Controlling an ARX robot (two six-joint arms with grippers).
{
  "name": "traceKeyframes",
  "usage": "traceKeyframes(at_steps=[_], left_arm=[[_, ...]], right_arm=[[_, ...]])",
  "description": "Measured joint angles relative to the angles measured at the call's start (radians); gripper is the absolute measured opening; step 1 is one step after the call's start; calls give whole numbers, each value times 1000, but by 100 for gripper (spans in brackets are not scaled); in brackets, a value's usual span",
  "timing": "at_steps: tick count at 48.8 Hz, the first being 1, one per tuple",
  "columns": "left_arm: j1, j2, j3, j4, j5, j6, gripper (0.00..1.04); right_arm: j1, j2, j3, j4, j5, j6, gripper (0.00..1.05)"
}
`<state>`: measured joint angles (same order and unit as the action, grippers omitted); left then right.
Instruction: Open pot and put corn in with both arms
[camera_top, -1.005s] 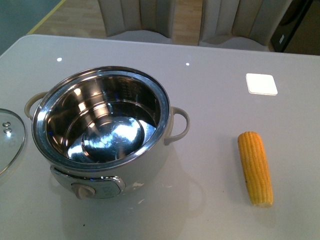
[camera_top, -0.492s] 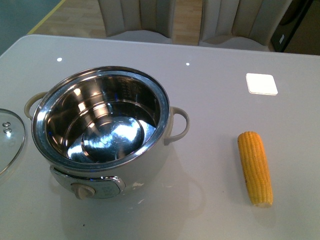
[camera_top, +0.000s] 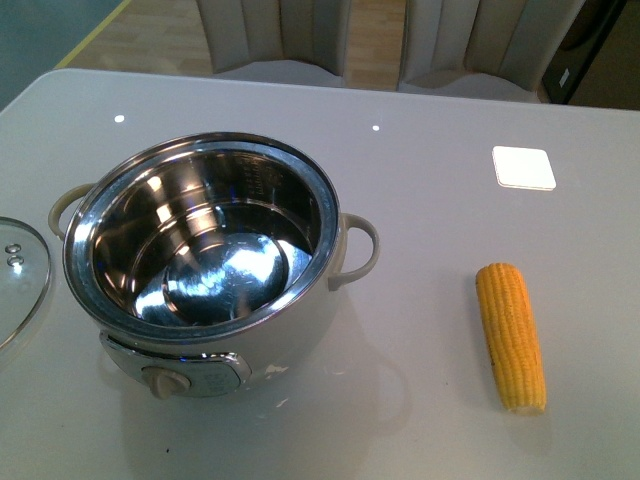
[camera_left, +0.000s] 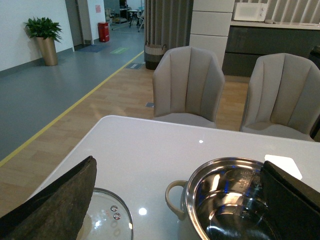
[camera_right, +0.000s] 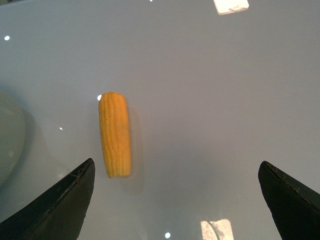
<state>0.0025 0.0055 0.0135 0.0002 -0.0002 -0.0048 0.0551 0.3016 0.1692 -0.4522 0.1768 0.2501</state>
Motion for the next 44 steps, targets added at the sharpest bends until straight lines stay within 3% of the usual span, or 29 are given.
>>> traceKeyframes(at_steps=[13,26,31,44], left_arm=[[0,0,0,0,0,0,98],[0,0,0,0,0,0,98],[0,0,0,0,0,0,98],[0,0,0,0,0,0,98]], right_arm=[[85,263,43,149,11,23,96],[185,880,212,385,10,21,96],[224,1103,294,451,61,24,96],[240,1484,454,538,81,23,96]])
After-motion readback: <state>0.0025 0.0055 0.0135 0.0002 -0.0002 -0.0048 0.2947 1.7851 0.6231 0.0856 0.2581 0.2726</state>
